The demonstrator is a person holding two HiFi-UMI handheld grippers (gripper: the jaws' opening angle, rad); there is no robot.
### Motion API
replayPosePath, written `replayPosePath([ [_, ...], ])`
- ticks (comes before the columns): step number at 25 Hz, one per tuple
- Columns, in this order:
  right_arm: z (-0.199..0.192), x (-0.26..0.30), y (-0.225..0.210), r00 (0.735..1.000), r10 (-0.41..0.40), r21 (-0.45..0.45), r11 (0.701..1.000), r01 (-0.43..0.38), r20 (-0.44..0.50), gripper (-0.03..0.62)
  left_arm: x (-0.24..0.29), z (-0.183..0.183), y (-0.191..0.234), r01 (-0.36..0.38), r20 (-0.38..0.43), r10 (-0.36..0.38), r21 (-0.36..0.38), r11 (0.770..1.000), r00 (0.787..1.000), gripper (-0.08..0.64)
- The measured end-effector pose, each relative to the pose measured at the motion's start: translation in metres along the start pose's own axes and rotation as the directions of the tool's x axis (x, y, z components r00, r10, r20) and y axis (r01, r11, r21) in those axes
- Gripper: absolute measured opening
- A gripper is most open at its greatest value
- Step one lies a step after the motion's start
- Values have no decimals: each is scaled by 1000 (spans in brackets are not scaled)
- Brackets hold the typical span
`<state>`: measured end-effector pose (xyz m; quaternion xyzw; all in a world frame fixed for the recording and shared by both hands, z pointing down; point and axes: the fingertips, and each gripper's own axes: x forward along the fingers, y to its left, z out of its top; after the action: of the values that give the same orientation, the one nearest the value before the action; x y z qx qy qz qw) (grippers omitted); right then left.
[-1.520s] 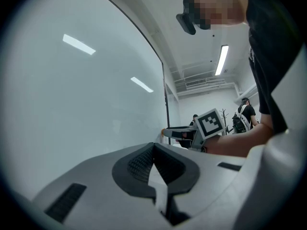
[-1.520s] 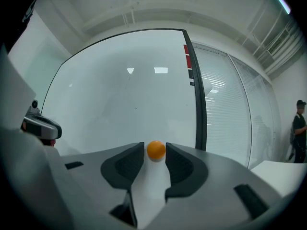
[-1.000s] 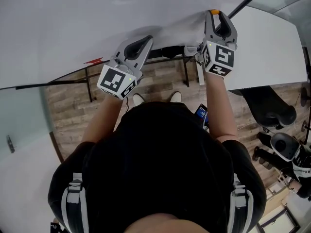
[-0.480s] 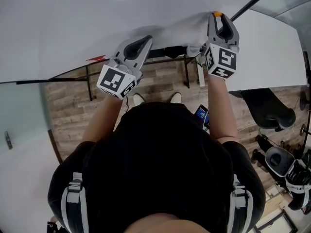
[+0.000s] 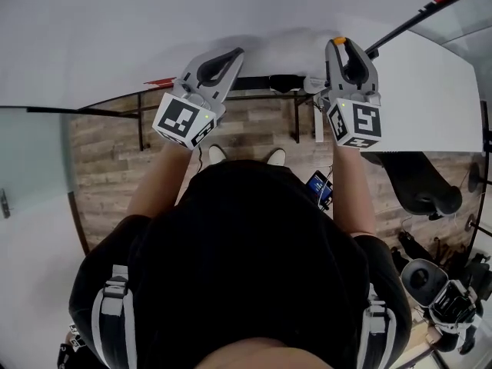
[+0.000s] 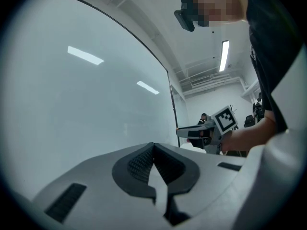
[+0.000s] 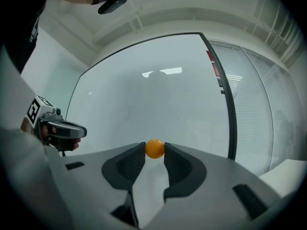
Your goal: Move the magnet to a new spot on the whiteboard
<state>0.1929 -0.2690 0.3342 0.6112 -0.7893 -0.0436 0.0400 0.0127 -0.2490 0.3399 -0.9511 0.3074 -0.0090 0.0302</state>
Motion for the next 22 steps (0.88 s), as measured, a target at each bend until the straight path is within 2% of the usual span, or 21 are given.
replayPosePath([
  [8, 18, -19, 41, 991, 121, 56, 991, -124, 52, 119, -25, 8, 8, -26, 5, 26, 22, 999, 1000, 5],
  [14, 32, -21, 78, 965, 234, 60, 968, -242, 115, 120, -41, 15, 7, -33, 18, 33, 17, 999, 999, 5],
  [22, 27, -15, 122, 940, 322, 49, 943, -329, 114, 120, -58, 12, 15, -54, 17, 54, 1, 999, 998, 5],
])
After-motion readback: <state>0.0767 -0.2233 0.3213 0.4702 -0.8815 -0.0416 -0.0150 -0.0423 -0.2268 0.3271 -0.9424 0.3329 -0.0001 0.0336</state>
